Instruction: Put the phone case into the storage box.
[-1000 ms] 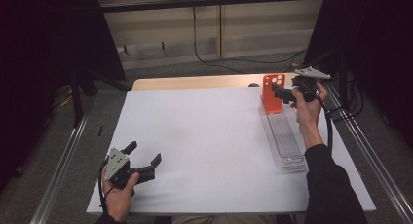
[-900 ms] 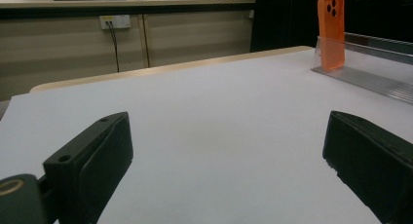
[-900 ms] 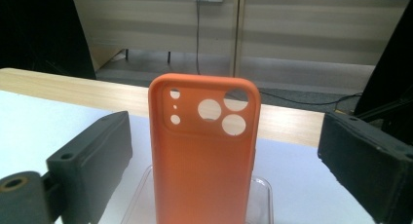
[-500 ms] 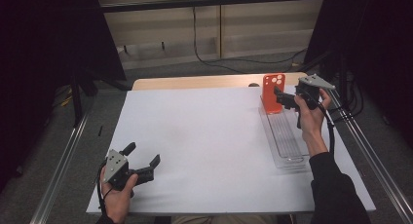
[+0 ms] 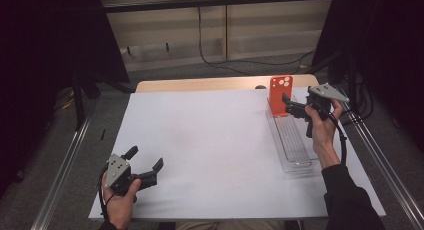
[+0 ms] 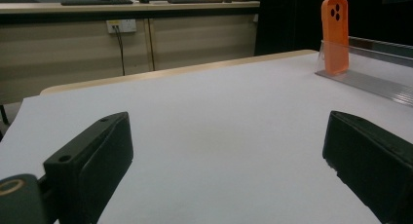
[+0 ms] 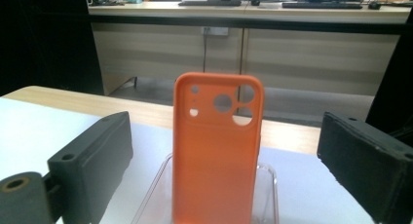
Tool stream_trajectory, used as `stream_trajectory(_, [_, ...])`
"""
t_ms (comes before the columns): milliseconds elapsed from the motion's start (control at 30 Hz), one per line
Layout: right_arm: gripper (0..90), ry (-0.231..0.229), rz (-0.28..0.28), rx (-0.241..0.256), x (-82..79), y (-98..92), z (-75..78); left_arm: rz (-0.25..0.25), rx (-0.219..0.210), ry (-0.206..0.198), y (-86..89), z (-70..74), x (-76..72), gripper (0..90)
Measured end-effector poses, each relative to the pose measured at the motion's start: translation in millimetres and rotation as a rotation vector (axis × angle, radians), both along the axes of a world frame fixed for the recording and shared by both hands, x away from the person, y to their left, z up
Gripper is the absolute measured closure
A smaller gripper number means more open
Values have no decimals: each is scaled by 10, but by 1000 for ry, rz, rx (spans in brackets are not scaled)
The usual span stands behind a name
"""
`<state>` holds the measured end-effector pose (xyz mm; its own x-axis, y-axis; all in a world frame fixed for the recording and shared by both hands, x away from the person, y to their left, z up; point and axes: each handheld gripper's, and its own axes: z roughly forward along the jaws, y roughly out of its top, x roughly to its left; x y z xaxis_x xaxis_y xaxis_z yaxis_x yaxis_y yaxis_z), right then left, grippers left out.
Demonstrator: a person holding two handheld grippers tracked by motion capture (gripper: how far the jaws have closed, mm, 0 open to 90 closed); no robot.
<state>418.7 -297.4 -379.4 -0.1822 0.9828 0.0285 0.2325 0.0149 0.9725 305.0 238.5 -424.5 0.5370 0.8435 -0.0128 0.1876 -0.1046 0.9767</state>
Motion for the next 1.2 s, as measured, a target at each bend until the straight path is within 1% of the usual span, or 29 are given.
stream_trajectory(33, [61,-8,7,-2,-27,6,-6,0,0,1,0,-2,0,43])
stream_trajectory(133, [46,5,28,-5,-69,31,6,1,-4,-1,5,3,-4,43])
stream_trajectory(233, [30,-10,57,-7,-126,55,0,7,-7,-6,10,7,-7,43])
stream_trajectory(300, [39,-12,49,-19,-157,71,-5,7,-8,-5,11,6,-6,43])
stream_trajectory(333, [36,-11,48,-14,-175,73,-2,9,-4,-6,13,6,-6,43])
stream_trajectory(367, [30,-20,54,-16,-190,72,0,10,-3,-8,12,6,-6,43])
stream_trajectory(567, [21,-35,70,-15,-290,99,36,12,-4,-8,13,6,-8,43])
stream_trajectory(600, [20,-42,74,-17,-309,109,38,11,-12,-7,10,7,-11,42])
stream_trajectory(633, [16,-44,84,-19,-327,118,38,10,-12,-8,11,10,-13,43])
stream_trajectory(667, [17,-43,82,-20,-349,128,35,10,-12,-8,11,11,-13,43])
stream_trajectory(733, [16,-55,85,-20,-389,143,30,12,-13,-5,10,7,-11,42])
stream_trajectory(767, [16,-61,90,-19,-408,148,29,13,-7,-6,13,6,-10,42])
stream_trajectory(800, [18,-74,86,-19,-430,151,24,15,-8,-5,12,6,-12,42])
stream_trajectory(833, [17,-74,80,-15,-452,155,22,17,-18,-3,9,9,-18,42])
stream_trajectory(867, [17,-79,87,-16,-469,160,14,20,-21,-9,9,13,-22,42])
stream_trajectory(1033, [16,-77,106,-27,-565,195,-14,19,-20,-5,17,12,-22,40])
stream_trajectory(1200, [13,-79,119,-25,-655,218,21,21,-23,-2,18,8,-18,39])
